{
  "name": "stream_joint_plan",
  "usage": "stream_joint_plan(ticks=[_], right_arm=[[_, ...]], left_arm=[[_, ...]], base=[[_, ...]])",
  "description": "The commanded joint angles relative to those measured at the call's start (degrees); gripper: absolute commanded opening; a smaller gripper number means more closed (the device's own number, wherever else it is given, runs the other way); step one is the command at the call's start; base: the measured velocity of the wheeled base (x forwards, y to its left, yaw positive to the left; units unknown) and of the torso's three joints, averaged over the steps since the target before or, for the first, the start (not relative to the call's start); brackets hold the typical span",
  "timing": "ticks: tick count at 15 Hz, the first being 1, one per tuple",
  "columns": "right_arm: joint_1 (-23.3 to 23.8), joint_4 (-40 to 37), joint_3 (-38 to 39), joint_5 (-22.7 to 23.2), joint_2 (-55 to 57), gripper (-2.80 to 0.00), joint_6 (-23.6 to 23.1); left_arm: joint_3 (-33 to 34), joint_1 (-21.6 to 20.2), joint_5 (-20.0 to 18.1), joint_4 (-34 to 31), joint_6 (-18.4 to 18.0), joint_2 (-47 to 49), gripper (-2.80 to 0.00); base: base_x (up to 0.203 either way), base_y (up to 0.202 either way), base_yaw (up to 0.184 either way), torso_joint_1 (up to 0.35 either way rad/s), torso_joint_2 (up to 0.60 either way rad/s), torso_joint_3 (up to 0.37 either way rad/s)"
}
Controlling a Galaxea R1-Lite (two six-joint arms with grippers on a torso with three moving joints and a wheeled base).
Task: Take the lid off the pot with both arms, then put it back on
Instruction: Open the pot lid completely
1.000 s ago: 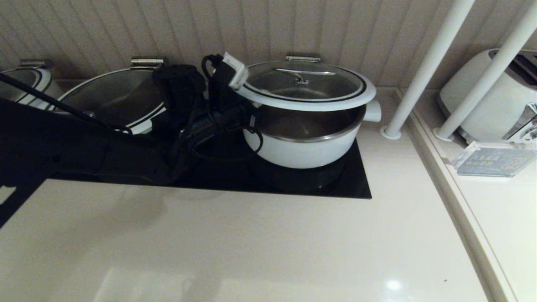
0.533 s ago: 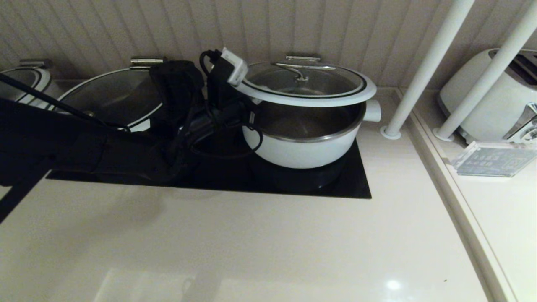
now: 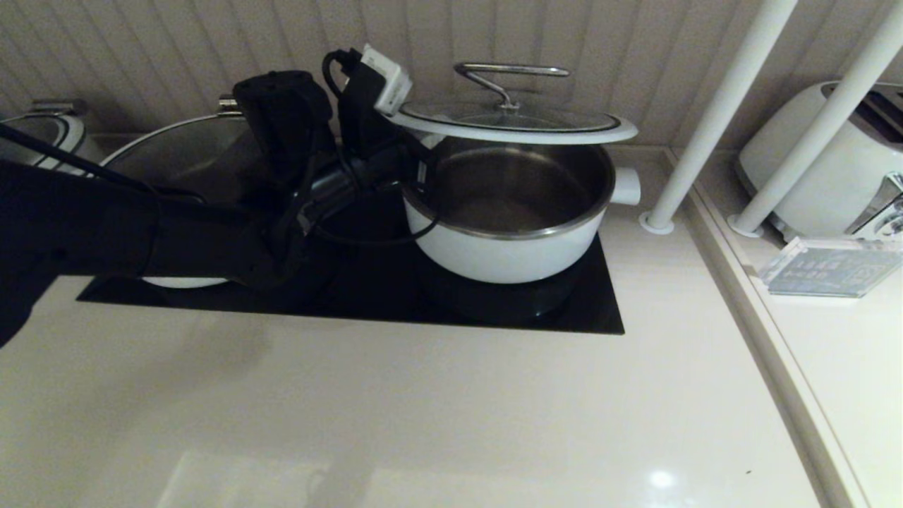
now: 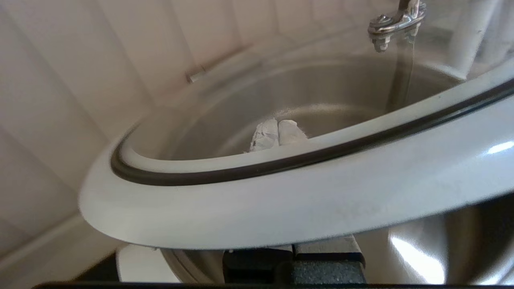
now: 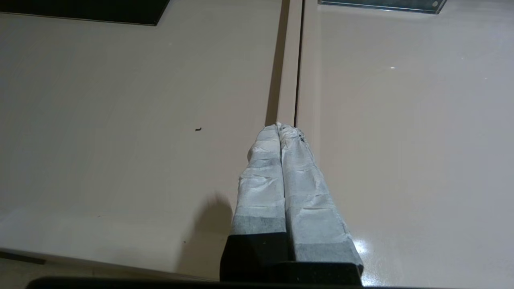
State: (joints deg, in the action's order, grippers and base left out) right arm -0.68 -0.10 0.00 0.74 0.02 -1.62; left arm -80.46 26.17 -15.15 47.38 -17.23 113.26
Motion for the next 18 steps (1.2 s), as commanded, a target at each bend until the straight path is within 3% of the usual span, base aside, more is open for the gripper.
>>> stream_joint_plan(ticks=[1,9,18], right_arm=[[0.0,0.0,0.0,0.0,0.0,-2.8,0.0],[0.0,0.0,0.0,0.0,0.0,-2.8,0.0],[0.0,0.0,0.0,0.0,0.0,-2.8,0.0]], left_arm=[[-1.6,0.0,-0.1,0.3,-0.2,-0.2,-2.8],[-4.5,-0.1,-0.1,0.3,-0.2,-0.4,-2.8],[-14.5,-0.1,-0.1,-4.7,-0.1,0.4,-2.8]], base=[[0.0,0.0,0.0,0.0,0.0,0.0],[0.0,0.0,0.0,0.0,0.0,0.0],[0.0,0.0,0.0,0.0,0.0,0.0]])
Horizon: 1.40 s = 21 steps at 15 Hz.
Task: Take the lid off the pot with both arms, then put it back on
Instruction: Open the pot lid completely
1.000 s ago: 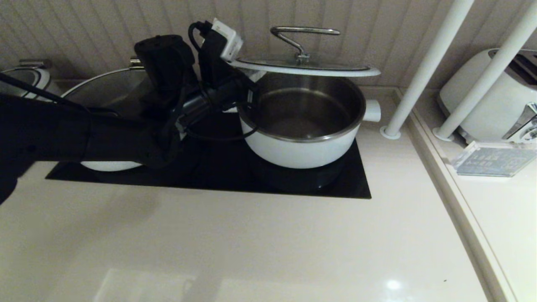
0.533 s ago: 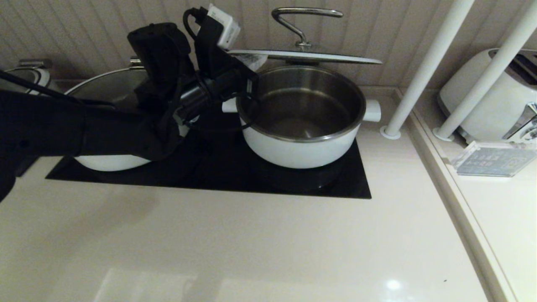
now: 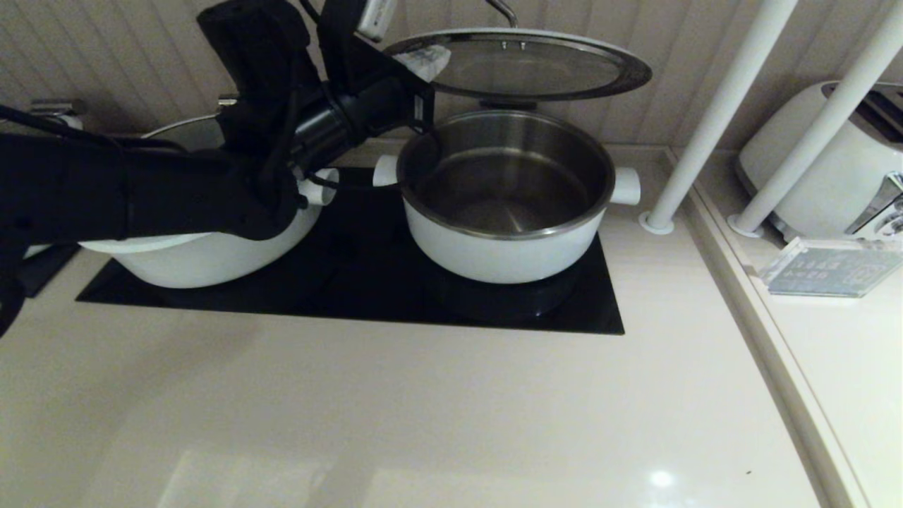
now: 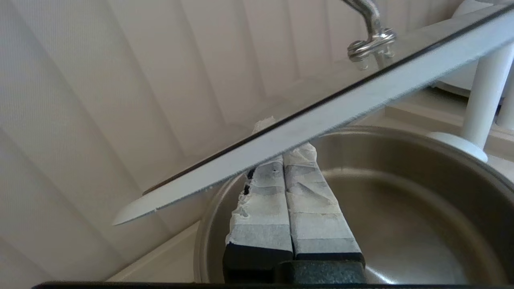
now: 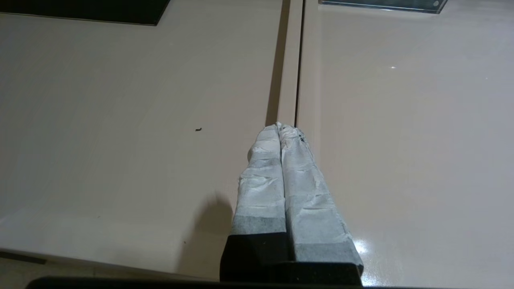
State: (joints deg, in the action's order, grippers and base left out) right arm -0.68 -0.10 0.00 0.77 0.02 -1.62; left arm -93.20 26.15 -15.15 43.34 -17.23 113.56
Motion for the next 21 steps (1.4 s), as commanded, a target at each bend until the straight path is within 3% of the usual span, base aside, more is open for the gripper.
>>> stream_joint_plan(ticks=[1,13,21], right_arm=[[0.0,0.0,0.0,0.0,0.0,-2.8,0.0],[0.0,0.0,0.0,0.0,0.0,-2.8,0.0],[0.0,0.0,0.0,0.0,0.0,-2.8,0.0]], left_arm=[[-3.3,0.0,-0.1,-1.1,-0.1,0.3,-2.8],[-16.7,-0.1,-0.1,-2.4,-0.2,5.8,-2.8],[-17.5,-0.3,1.1,-1.9,-0.2,5.9,-2.8]], base=[[0.0,0.0,0.0,0.0,0.0,0.0],[0.0,0.0,0.0,0.0,0.0,0.0],[0.0,0.0,0.0,0.0,0.0,0.0]])
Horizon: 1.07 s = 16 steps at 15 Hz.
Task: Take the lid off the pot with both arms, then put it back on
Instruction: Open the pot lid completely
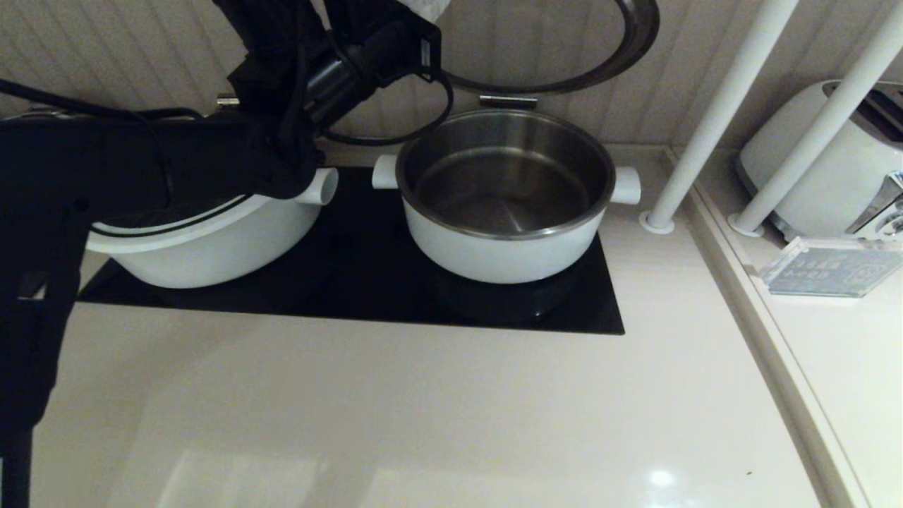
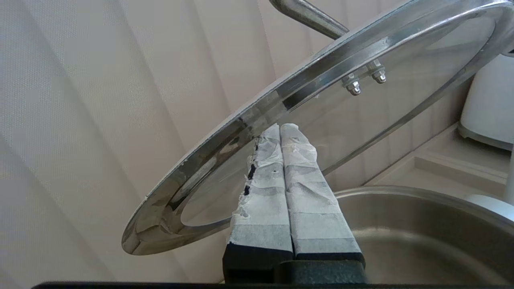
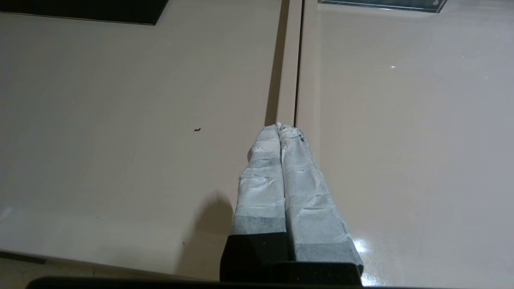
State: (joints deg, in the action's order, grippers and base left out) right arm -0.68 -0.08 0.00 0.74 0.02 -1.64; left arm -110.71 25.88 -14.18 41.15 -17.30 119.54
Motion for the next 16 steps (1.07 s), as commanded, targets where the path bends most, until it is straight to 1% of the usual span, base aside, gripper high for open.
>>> stream_joint_plan(ticks=[1,8,16], right_arm=[[0.0,0.0,0.0,0.0,0.0,-2.8,0.0],[0.0,0.0,0.0,0.0,0.0,-2.8,0.0],[0.0,0.0,0.0,0.0,0.0,-2.8,0.0]], left_arm=[[0.0,0.0,0.1,0.4,-0.1,-0.2,-2.8],[-0.5,-1.2,0.4,0.5,0.0,-0.8,-2.8],[-0.6,-1.5,0.3,0.7,0.0,-1.6,-2.8]], base=[[0.0,0.0,0.0,0.0,0.0,0.0],[0.0,0.0,0.0,0.0,0.0,0.0],[0.0,0.0,0.0,0.0,0.0,0.0]])
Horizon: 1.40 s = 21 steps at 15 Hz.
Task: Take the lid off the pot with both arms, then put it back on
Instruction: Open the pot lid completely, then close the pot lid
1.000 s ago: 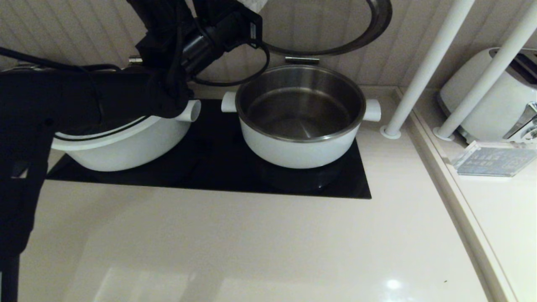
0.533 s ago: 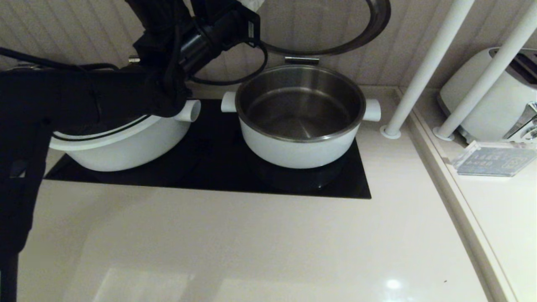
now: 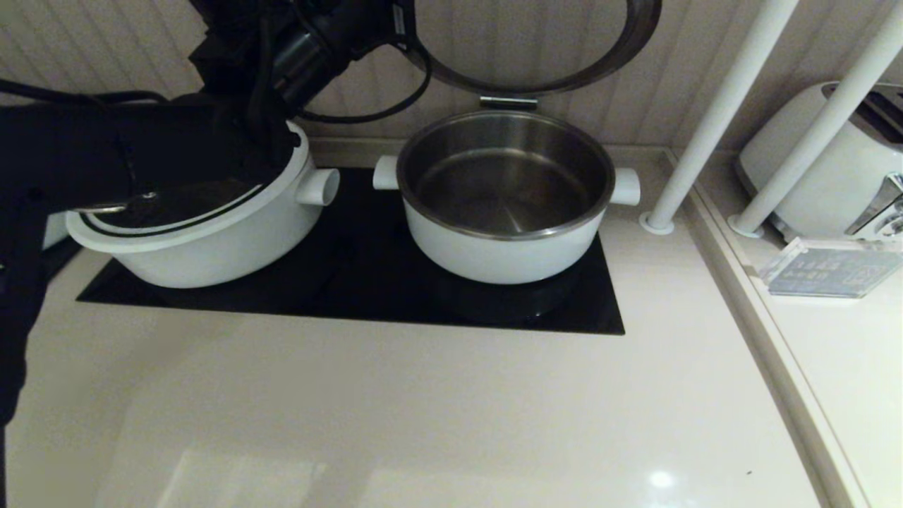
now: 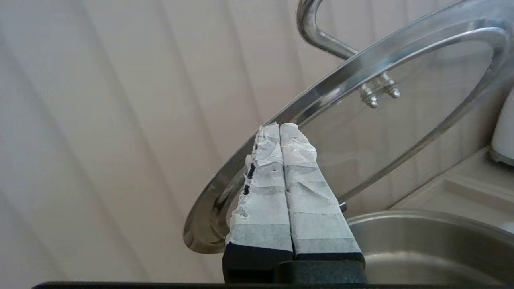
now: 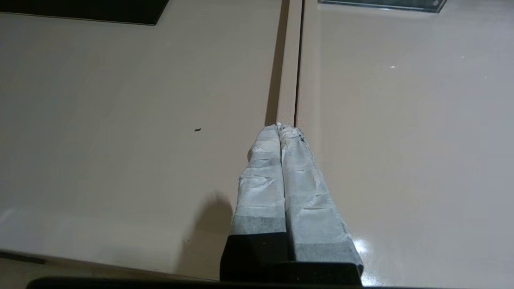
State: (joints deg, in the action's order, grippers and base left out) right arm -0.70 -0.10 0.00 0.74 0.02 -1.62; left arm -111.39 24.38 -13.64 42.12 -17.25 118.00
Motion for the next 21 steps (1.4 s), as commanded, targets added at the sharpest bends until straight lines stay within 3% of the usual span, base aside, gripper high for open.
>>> stream_joint_plan(ticks=[1,9,21], right_arm=[[0.0,0.0,0.0,0.0,0.0,-2.8,0.0],[0.0,0.0,0.0,0.0,0.0,-2.8,0.0],[0.0,0.0,0.0,0.0,0.0,-2.8,0.0]], left_arm=[[0.2,0.0,-0.2,-0.3,-0.1,0.0,-2.8],[2.3,0.0,0.1,-0.5,-0.2,-1.2,-2.8],[30.7,0.0,0.0,-0.8,-2.1,-21.2,-2.8]], base=[[0.0,0.0,0.0,0.0,0.0,0.0],[0.0,0.0,0.0,0.0,0.0,0.0],[0.0,0.0,0.0,0.0,0.0,0.0]])
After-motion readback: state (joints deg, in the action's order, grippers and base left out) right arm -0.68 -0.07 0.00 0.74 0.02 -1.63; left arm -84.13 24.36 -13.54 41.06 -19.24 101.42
